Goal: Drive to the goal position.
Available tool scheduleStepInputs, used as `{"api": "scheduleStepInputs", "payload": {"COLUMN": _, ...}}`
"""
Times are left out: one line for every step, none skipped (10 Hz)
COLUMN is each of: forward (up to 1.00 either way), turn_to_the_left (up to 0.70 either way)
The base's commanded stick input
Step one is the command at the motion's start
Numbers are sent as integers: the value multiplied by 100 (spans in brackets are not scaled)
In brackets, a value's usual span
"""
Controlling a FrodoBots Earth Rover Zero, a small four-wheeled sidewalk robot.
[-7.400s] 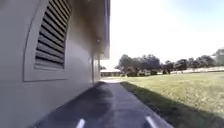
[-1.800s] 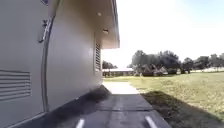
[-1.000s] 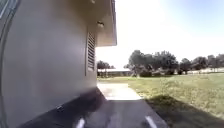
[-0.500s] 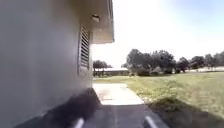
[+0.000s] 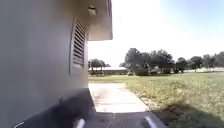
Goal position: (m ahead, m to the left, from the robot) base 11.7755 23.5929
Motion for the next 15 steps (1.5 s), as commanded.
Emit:
{"api": "scheduleStepInputs", "payload": {"forward": 70, "turn_to_the_left": 13}}
{"api": "scheduleStepInputs", "payload": {"forward": 70, "turn_to_the_left": 0}}
{"api": "scheduleStepInputs", "payload": {"forward": 70, "turn_to_the_left": 0}}
{"api": "scheduleStepInputs", "payload": {"forward": 70, "turn_to_the_left": 0}}
{"api": "scheduleStepInputs", "payload": {"forward": 70, "turn_to_the_left": 0}}
{"api": "scheduleStepInputs", "payload": {"forward": 70, "turn_to_the_left": 0}}
{"api": "scheduleStepInputs", "payload": {"forward": 70, "turn_to_the_left": 0}}
{"api": "scheduleStepInputs", "payload": {"forward": 70, "turn_to_the_left": 0}}
{"api": "scheduleStepInputs", "payload": {"forward": 70, "turn_to_the_left": 0}}
{"api": "scheduleStepInputs", "payload": {"forward": 70, "turn_to_the_left": 0}}
{"api": "scheduleStepInputs", "payload": {"forward": 70, "turn_to_the_left": 0}}
{"api": "scheduleStepInputs", "payload": {"forward": 70, "turn_to_the_left": 0}}
{"api": "scheduleStepInputs", "payload": {"forward": 70, "turn_to_the_left": 0}}
{"api": "scheduleStepInputs", "payload": {"forward": 70, "turn_to_the_left": 0}}
{"api": "scheduleStepInputs", "payload": {"forward": 70, "turn_to_the_left": 0}}
